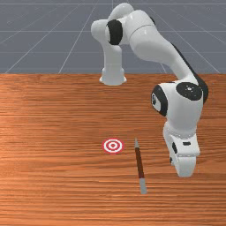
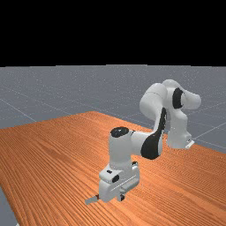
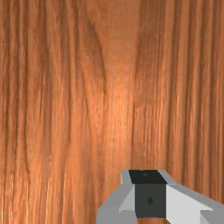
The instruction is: Pick up the pen and put it to the marker
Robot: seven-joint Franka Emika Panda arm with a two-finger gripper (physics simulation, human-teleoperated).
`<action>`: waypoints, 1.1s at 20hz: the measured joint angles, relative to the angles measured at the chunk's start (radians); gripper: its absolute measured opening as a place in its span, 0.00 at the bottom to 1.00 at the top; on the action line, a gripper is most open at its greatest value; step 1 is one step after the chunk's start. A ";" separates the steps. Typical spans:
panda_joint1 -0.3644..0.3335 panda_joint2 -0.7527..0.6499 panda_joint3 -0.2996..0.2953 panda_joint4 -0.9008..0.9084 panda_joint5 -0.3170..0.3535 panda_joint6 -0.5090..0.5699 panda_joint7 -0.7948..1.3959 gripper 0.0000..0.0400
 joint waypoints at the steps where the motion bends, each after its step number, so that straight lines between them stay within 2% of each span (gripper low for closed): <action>1: -0.025 -0.024 0.004 -0.044 -0.003 0.018 -0.047 0.00; 5: -0.112 -0.082 -0.004 -0.150 0.003 0.065 -0.121 0.00; 11: -0.164 -0.102 -0.010 -0.187 0.025 0.085 -0.127 0.00; 13: -0.108 -0.079 -0.048 -0.140 0.036 0.067 0.071 0.00; 16: -0.021 -0.003 -0.042 0.002 0.030 0.003 0.166 0.00; 17: -0.013 -0.025 -0.026 -0.052 0.007 0.068 0.075 0.00; 18: -0.008 -0.037 -0.026 -0.079 0.004 0.098 0.076 0.00; 19: -0.010 0.004 -0.020 -0.001 0.011 0.029 0.068 0.00; 22: -0.004 0.089 -0.027 0.072 0.017 0.046 0.104 0.00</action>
